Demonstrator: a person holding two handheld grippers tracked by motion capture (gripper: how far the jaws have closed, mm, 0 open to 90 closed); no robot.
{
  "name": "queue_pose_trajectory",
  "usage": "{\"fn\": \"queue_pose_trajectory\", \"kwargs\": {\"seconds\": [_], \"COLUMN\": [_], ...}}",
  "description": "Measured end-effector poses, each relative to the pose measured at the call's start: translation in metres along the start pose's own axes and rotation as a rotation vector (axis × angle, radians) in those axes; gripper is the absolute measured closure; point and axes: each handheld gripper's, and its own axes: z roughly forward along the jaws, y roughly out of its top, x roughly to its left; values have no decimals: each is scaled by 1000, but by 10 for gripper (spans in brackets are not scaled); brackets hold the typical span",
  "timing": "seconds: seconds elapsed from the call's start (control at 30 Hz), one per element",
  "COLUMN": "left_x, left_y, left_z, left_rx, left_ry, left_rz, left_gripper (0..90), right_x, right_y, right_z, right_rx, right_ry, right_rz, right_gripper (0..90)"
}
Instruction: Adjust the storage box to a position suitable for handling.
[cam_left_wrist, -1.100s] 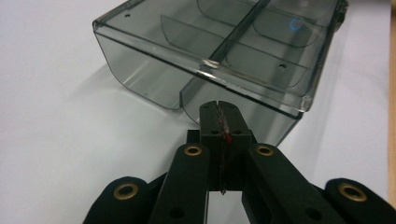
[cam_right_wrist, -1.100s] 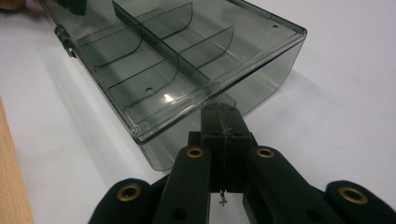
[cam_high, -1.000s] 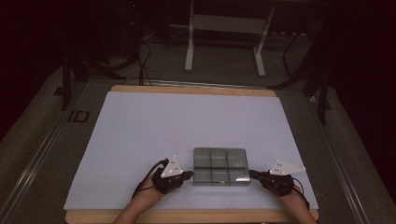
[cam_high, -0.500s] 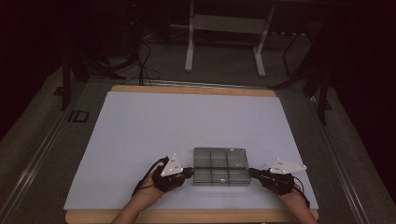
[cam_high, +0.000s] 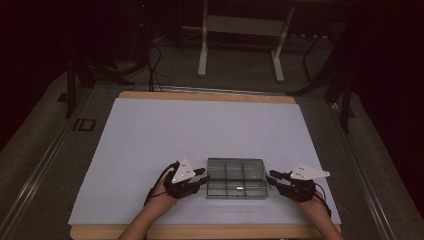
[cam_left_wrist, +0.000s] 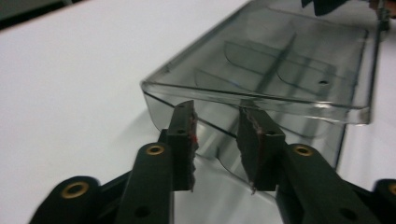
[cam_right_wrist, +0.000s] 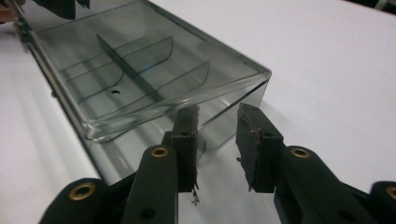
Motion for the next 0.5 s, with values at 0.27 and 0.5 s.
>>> {"fn": "queue_pose_trajectory", "kwargs": {"seconds": [0.27, 0.5], "left_x": [3, 7], "left_y": [7, 13], "left_z": [5, 7], "left_rx": [-30, -56], "left_ry": [22, 28], "left_rz": [20, 34], "left_gripper": [654, 657], "right_x": [-3, -4], "right_y": [9, 18], "right_z": [7, 12], "right_rx": [-14, -23], "right_ry": [-6, -17], "right_rz": [-10, -27], "right_gripper": [687, 706]}}
